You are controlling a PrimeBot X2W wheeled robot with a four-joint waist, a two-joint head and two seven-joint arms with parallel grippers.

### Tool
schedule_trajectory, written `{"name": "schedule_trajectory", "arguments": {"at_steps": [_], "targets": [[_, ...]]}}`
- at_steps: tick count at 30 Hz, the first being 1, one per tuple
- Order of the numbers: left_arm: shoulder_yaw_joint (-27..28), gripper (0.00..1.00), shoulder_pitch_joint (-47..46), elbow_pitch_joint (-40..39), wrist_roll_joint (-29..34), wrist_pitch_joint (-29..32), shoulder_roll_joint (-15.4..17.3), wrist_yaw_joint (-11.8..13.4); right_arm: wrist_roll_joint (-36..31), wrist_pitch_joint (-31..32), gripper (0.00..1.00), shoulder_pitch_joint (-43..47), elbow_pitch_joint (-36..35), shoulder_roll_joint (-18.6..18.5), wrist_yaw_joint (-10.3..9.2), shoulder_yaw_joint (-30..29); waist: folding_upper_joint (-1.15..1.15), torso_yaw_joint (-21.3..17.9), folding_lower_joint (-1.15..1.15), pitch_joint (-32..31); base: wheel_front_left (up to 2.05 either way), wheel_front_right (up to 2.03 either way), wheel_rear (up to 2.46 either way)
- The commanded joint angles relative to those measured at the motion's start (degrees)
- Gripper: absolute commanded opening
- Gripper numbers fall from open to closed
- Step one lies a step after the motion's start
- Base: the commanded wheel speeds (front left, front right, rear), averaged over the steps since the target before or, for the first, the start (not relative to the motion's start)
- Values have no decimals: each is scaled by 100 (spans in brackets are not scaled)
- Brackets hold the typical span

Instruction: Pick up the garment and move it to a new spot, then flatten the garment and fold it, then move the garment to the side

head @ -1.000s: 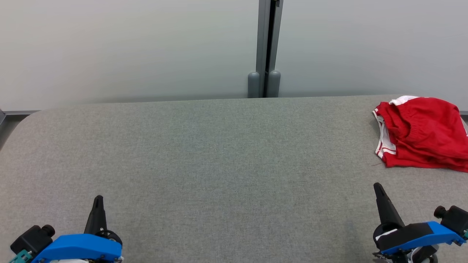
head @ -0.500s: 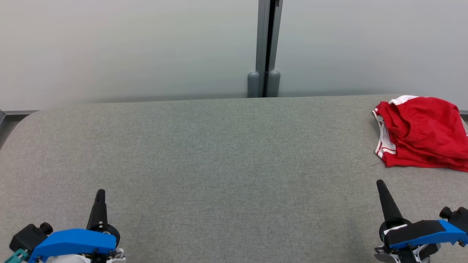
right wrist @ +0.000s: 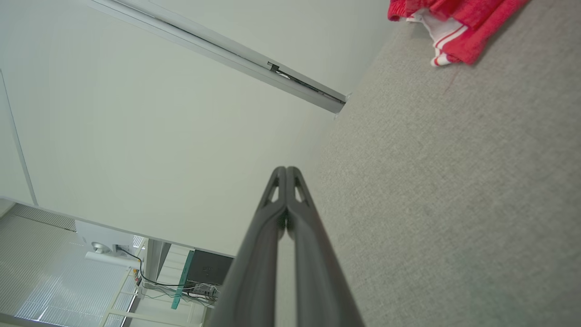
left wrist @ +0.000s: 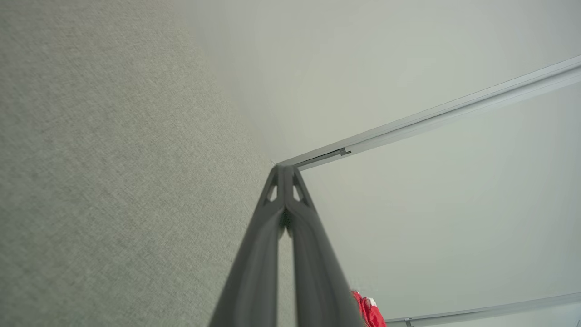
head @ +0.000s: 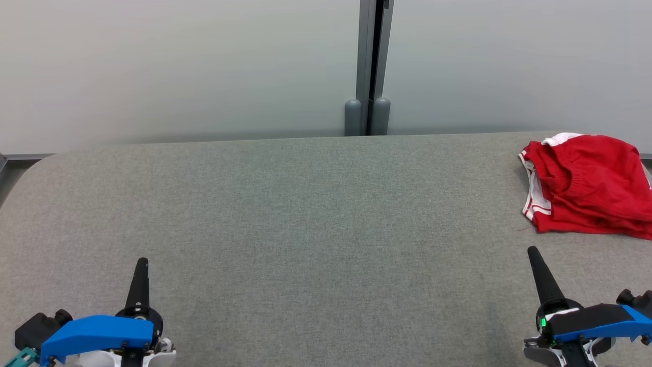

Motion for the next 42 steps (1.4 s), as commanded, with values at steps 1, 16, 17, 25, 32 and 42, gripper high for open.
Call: {"name": "schedule_trajectory", "arguments": {"at_steps": [1,16,17,25,32,42], "targets": [[63,0,-139,-19,-163,39,1,-41,194,31,0,-122,-53,7,2,-34,0,0,0,1,0,0,0],[154,0,-235,31,-911,171,-84,-160,988,159,0,-170,-46,18,2,-93,0,-5,0,7,0,0,0],[161,0,-243,33,-956,183,-88,-167,1038,170,0,-168,-46,18,2,-96,0,-5,0,7,0,0,0],[220,0,-292,56,-1312,245,-123,-224,1419,225,0,-170,-42,22,2,-125,0,-8,0,10,0,0,0],[267,0,-318,73,-1611,295,-159,-271,1737,269,0,-183,-39,26,2,-150,0,-10,0,13,0,0,0],[304,0,-375,97,-1970,361,-202,-328,2120,329,0,-196,-36,31,2,-182,0,-12,0,16,0,0,0]]}}
